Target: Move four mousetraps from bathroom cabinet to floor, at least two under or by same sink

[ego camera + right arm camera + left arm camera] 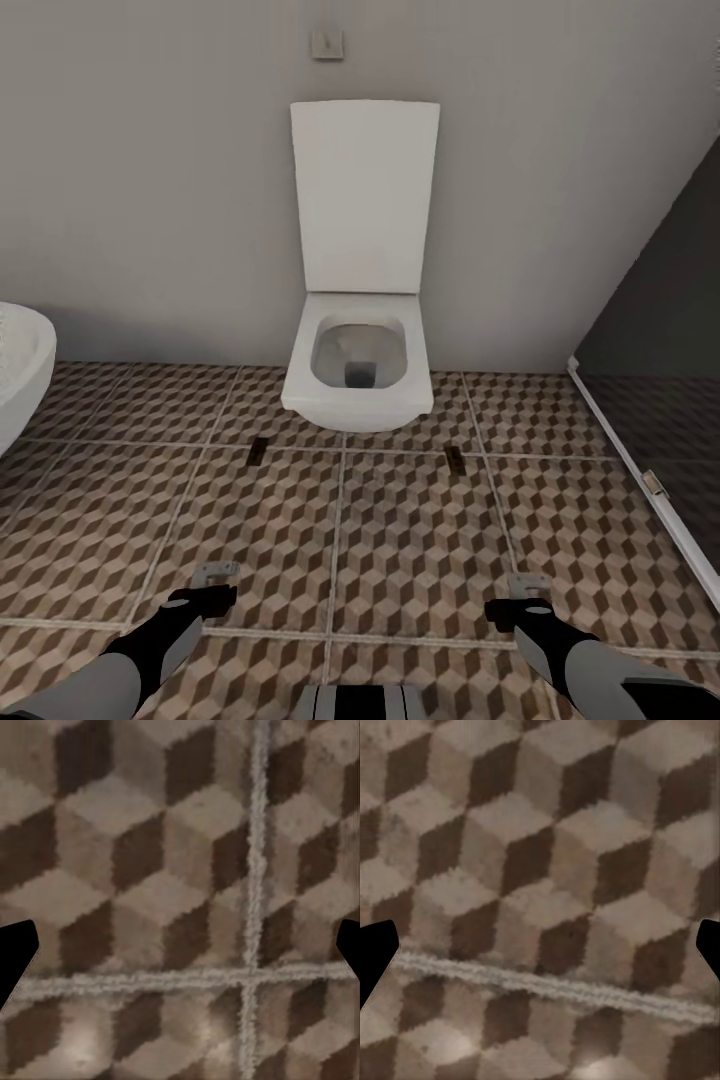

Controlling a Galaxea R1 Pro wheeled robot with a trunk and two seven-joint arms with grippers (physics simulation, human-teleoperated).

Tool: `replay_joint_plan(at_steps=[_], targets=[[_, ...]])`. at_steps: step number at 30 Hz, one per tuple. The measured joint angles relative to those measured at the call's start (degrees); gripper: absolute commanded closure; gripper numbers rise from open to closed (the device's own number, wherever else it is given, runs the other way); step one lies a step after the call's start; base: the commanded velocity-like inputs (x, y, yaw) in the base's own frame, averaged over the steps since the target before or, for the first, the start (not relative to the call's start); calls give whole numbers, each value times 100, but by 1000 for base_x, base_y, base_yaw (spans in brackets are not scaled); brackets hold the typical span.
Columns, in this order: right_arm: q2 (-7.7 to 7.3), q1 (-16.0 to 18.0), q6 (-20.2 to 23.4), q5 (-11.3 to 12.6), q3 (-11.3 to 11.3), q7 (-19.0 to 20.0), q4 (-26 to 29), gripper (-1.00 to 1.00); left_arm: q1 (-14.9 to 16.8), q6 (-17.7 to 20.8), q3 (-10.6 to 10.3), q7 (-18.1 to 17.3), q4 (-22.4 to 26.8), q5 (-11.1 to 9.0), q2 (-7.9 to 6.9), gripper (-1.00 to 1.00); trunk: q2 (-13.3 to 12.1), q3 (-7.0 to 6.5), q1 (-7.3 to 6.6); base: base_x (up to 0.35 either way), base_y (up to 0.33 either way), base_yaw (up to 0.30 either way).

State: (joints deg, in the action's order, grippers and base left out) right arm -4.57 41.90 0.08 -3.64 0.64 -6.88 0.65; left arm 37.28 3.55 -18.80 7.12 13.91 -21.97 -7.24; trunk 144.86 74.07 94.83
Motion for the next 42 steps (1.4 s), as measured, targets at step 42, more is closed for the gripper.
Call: replay_joint_plan(at_steps=[42], targets=[[-12,0,0,-11,-3,1,0,-100,0,-27,-5,-1,7,-1,0,-100,-38,-621,-72,0,0,0]])
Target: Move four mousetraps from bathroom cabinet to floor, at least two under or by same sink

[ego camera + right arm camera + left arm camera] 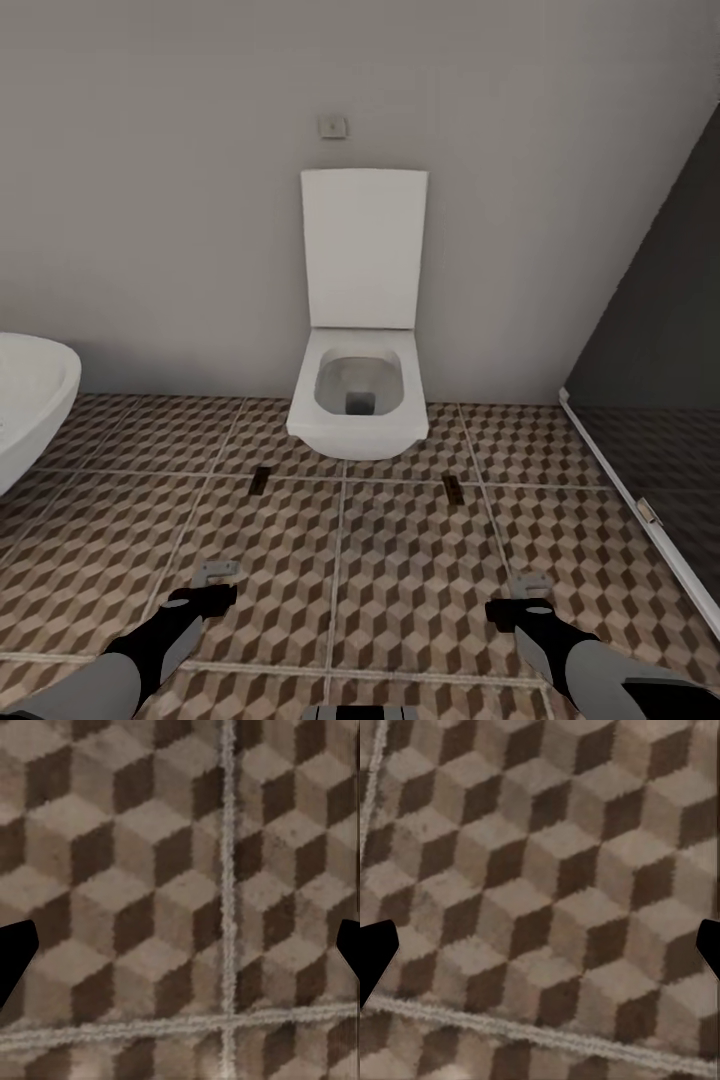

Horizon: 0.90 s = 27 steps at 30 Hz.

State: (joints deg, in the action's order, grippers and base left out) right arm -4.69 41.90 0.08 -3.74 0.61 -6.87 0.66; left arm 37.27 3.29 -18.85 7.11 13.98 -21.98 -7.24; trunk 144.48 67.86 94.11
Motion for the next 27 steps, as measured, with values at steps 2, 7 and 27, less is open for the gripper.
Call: replay_joint_plan(at_steps=[2,7,27], targets=[[-2,0,0,0,0,0,1,-100,0,2,2,0,0,0,-1,-100,-3,-44,-5,0,0,0],[-4,0,-1,-6,-9,0,3,-100,0,5,6,0,0,-1,-5,-100,-9,-155,-18,0,0,0],[-6,-6,1,-17,-24,25,7,-100,0,6,0,8,-6,0,-3,-100,-36,-599,-70,0,0,0]])
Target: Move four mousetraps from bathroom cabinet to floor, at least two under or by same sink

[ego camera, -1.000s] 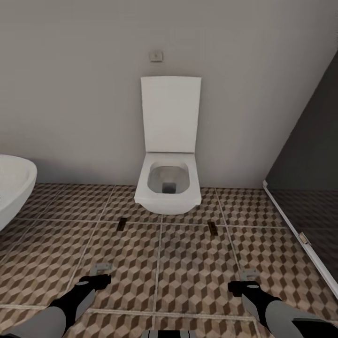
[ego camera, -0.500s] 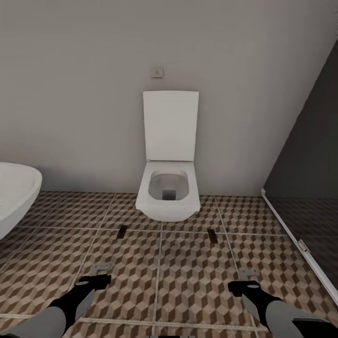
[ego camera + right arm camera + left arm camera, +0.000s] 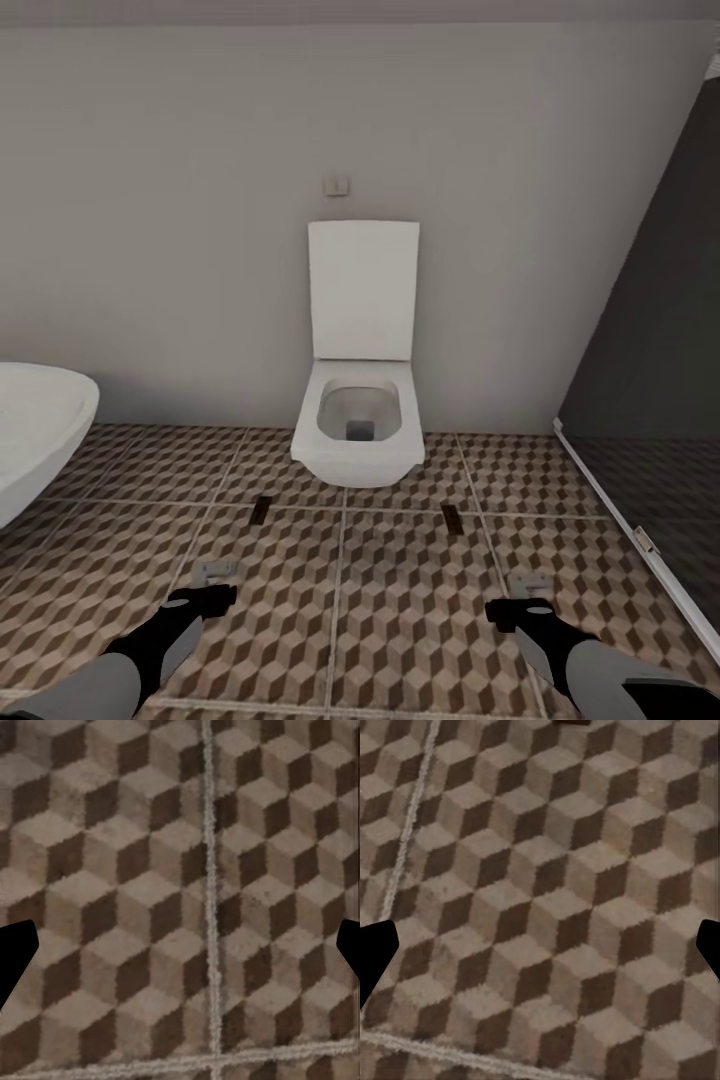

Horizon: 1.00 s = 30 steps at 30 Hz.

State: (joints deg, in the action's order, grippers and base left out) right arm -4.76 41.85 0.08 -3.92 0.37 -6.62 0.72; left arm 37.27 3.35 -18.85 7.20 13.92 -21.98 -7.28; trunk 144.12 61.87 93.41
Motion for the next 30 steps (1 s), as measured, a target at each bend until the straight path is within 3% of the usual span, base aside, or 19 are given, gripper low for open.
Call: replay_joint_plan(at_steps=[30], targets=[[1,-4,-14,5,0,-21,1,-100,0,0,0,0,-8,-9,2,-100,-40,-665,-77,0,0,0]])
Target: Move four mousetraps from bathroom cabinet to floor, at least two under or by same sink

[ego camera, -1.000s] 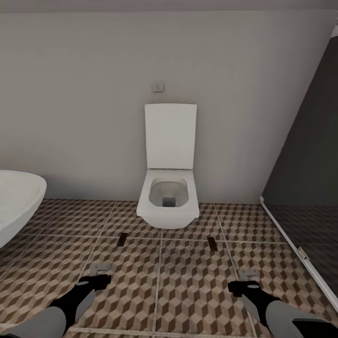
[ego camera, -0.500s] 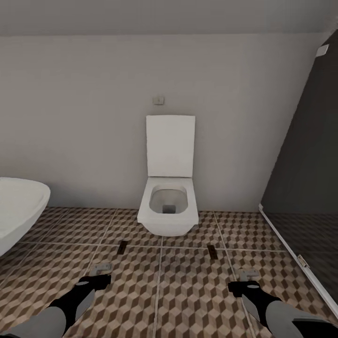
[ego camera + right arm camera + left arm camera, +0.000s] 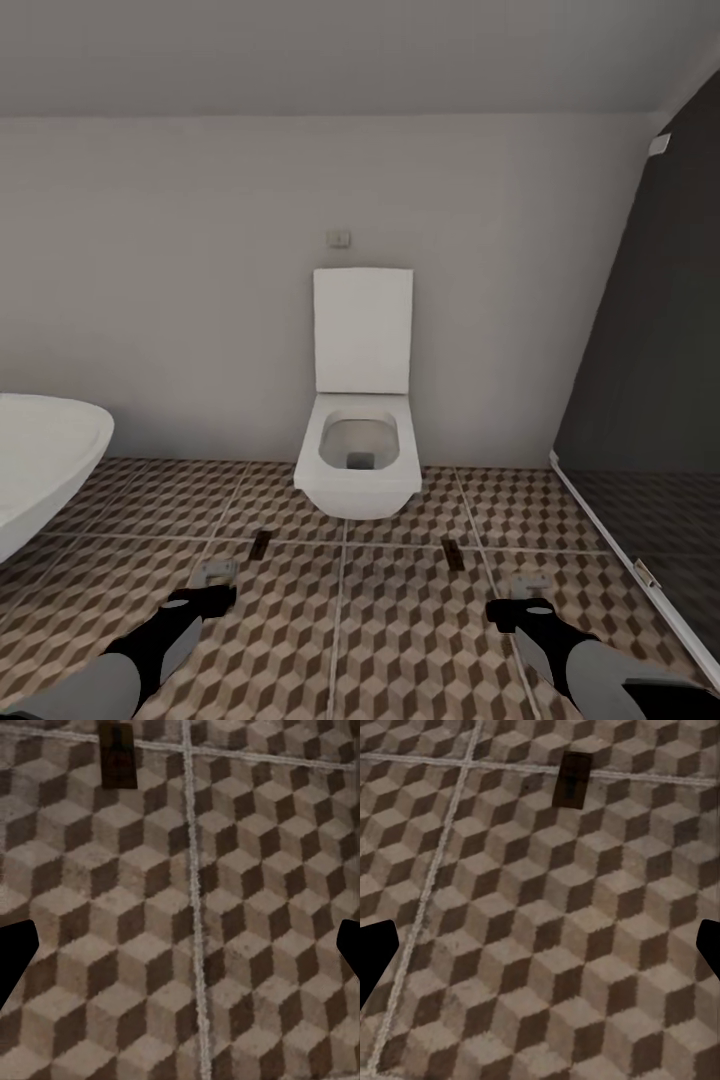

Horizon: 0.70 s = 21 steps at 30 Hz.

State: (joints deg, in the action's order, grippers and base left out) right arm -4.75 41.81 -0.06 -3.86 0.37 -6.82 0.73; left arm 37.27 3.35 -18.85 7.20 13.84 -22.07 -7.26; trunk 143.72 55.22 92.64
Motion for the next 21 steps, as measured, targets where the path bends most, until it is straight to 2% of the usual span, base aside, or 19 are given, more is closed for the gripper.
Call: replay_joint_plan(at_steps=[11,21], targets=[[-3,-9,-116,17,5,-5,-21,-100,0,-6,0,9,-60,-11,-5,-100,-15,-244,-28,0,0,0],[-2,-7,-201,57,12,-19,-72,-100,0,-16,1,-61,-342,-124,-3,-100,-28,-466,-54,0,0,0]])
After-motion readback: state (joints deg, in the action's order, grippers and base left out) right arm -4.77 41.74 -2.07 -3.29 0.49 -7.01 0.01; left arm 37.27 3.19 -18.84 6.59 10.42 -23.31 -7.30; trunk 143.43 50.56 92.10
